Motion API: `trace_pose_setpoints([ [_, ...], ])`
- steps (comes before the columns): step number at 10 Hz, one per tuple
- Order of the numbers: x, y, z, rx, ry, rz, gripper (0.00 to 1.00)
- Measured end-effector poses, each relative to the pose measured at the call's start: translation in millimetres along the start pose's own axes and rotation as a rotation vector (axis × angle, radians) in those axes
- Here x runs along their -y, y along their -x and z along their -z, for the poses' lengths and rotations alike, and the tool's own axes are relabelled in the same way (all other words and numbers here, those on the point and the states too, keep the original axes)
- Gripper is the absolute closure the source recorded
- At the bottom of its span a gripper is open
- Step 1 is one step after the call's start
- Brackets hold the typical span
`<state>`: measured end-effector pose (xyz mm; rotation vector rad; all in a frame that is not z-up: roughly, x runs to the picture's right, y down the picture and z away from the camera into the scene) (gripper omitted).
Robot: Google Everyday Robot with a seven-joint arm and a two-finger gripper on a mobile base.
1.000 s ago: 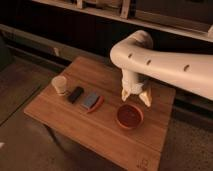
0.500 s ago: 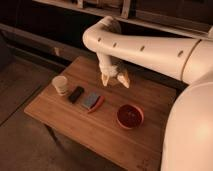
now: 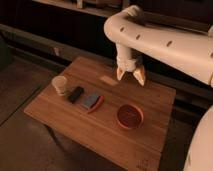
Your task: Move the arm in a circular motion
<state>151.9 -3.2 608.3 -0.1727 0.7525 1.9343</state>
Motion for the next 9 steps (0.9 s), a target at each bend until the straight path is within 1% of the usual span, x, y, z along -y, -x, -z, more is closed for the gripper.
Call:
trace_pose_setpoints([
  [1, 11, -12, -3, -0.001, -0.005, -0.01, 0.35],
  [2, 21, -36, -10, 0.006, -0.009, -0.002, 0.35],
  [3, 19, -58, -16, 0.013, -0.018, 0.036, 0.35],
  [4, 12, -72, -20, 0.019, -0.03, 0.079, 0.35],
  [5, -1, -82, -23, 0.023, -0.044, 0.129, 0.35],
  [6, -18, -86, -24, 0.027, -0.057, 0.174, 0.35],
  [8, -60, -80, -19, 0.04, -0.066, 0.246, 0.35],
  [9, -90, -59, -11, 0.058, -0.067, 0.285, 0.35],
])
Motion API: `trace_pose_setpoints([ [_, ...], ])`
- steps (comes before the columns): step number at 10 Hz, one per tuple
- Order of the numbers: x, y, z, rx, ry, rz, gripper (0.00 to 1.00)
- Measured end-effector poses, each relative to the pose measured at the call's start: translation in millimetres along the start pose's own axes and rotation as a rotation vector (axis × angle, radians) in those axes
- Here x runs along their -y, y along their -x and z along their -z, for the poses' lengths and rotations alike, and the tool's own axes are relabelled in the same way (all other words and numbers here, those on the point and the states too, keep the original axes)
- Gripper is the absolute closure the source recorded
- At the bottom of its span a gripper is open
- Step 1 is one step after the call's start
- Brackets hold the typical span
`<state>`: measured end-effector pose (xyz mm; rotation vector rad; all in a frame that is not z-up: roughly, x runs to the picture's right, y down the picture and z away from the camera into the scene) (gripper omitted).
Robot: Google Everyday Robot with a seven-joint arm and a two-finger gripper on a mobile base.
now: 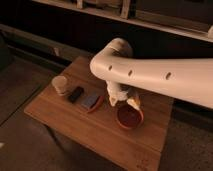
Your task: Move the arm in a circular motion
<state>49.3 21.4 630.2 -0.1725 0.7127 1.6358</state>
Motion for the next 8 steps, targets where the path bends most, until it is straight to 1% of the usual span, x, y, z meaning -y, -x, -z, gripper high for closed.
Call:
trace_pose_setpoints([
  [2, -9, 36, 11, 0.027, 0.015, 0.01, 0.35],
  [3, 3, 60, 19, 0.054, 0.037, -0.02, 0.35],
  [4, 16, 70, 22, 0.07, 0.052, -0.052, 0.35],
  [5, 40, 77, 26, 0.094, 0.085, -0.105, 0.35],
  [6, 64, 75, 25, 0.108, 0.118, -0.169, 0.35],
  [7, 92, 63, 22, 0.118, 0.17, -0.252, 0.35],
  [8, 112, 48, 18, 0.126, 0.224, -0.321, 0.35],
])
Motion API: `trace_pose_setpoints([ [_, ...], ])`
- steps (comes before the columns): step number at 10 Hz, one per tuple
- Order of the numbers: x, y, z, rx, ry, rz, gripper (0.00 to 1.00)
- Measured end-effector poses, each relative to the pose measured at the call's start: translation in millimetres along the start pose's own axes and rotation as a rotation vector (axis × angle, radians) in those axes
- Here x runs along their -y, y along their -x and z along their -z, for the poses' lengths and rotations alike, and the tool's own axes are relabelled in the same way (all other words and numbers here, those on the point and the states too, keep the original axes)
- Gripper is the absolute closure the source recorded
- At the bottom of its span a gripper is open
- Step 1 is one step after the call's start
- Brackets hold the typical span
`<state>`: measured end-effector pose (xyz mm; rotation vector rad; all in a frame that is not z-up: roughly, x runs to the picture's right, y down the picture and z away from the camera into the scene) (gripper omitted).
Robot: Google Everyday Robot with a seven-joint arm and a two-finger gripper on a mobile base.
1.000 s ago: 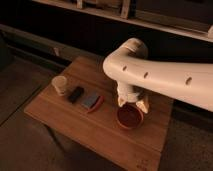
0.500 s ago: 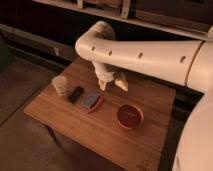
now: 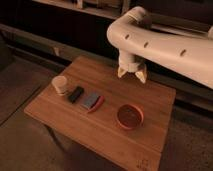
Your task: Move the arm in a circular motion
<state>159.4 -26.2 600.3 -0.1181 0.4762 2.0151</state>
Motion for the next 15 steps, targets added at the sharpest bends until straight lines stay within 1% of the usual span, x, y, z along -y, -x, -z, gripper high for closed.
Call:
trace_pose_setpoints([
  [1, 23, -11, 2, 0.003, 0.065, -0.077, 0.35],
  [2, 49, -24, 3, 0.0, 0.137, -0.17, 0.35],
  [4, 78, -43, -2, -0.026, 0.232, -0.275, 0.35],
  [5, 86, -52, -9, -0.052, 0.26, -0.301, 0.35],
  [6, 89, -57, -16, -0.074, 0.268, -0.306, 0.35],
  [7, 86, -65, -27, -0.111, 0.266, -0.286, 0.35],
  [8, 78, -69, -37, -0.144, 0.247, -0.249, 0.35],
  [9, 65, -70, -49, -0.177, 0.204, -0.182, 0.35],
  [10, 40, -63, -59, -0.195, 0.135, -0.09, 0.35],
  [11, 13, -48, -61, -0.187, 0.076, -0.018, 0.35],
  [12, -25, -32, -59, -0.174, 0.019, 0.063, 0.35],
  [13, -57, -18, -56, -0.165, -0.021, 0.119, 0.35],
  [14, -76, -11, -54, -0.164, -0.036, 0.155, 0.35],
  [15, -104, -4, -53, -0.165, -0.043, 0.204, 0.35],
])
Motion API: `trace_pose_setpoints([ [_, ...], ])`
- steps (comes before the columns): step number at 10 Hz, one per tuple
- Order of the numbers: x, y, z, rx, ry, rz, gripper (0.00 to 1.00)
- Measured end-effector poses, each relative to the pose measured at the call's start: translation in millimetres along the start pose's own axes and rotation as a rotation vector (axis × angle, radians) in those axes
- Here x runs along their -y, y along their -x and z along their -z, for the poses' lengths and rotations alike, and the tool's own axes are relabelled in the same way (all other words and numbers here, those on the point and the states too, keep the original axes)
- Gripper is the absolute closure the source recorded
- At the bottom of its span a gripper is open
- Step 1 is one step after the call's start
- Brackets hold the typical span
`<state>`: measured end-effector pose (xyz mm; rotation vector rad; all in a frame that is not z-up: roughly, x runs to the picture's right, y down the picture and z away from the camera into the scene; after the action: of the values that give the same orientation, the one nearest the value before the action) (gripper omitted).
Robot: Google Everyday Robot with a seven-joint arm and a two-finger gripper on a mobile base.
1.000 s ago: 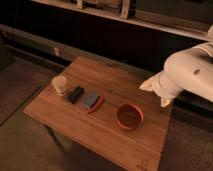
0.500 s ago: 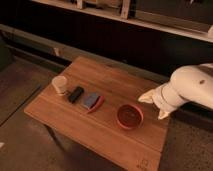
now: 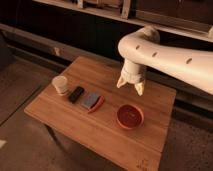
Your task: Move the arm in a circular motion
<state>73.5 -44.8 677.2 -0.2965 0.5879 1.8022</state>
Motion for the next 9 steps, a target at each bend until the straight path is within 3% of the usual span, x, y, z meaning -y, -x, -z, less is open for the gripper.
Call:
trace_pose_setpoints([
  [3, -55, 10, 5, 0.005, 0.022, 0.094, 0.35],
  [6, -106, -2, 11, 0.024, 0.084, 0.177, 0.35],
  [9, -119, -34, 7, 0.022, 0.124, 0.196, 0.35],
])
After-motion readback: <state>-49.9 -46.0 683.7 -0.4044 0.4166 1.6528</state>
